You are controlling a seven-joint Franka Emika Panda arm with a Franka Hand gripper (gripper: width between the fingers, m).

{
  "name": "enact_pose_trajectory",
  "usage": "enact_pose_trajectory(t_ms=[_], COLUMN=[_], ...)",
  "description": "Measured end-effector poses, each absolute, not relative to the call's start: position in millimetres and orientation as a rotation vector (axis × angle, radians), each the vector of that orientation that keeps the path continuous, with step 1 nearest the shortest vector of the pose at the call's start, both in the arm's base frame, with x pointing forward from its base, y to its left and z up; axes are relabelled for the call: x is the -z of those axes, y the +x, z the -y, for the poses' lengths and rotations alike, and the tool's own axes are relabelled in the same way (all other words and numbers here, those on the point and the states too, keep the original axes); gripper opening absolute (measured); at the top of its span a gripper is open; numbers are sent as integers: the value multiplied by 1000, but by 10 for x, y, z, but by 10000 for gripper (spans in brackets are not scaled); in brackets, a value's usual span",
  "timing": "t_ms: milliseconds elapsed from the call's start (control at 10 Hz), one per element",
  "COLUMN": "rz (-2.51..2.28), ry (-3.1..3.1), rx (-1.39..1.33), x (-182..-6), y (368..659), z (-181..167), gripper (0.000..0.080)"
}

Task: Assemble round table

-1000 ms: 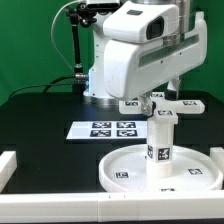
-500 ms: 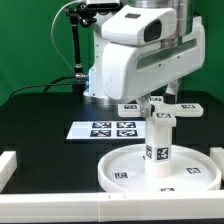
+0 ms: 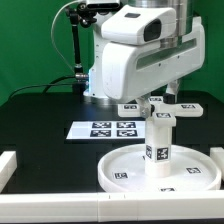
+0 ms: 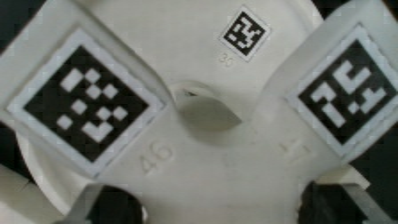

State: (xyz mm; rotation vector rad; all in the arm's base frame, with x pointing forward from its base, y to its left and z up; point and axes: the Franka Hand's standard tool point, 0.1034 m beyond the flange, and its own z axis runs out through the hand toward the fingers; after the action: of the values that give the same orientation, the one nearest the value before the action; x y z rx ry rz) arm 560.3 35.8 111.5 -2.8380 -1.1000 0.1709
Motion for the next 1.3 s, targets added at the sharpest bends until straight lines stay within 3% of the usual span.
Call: enact_pose_trajectory(t_ms=[400,1300], rz=[1039,-575], ry=[-2863,-2990], rx=[-174,-132], x=[-1114,-1109], y=[5603,5611], z=[-358,-405], gripper=[437,437])
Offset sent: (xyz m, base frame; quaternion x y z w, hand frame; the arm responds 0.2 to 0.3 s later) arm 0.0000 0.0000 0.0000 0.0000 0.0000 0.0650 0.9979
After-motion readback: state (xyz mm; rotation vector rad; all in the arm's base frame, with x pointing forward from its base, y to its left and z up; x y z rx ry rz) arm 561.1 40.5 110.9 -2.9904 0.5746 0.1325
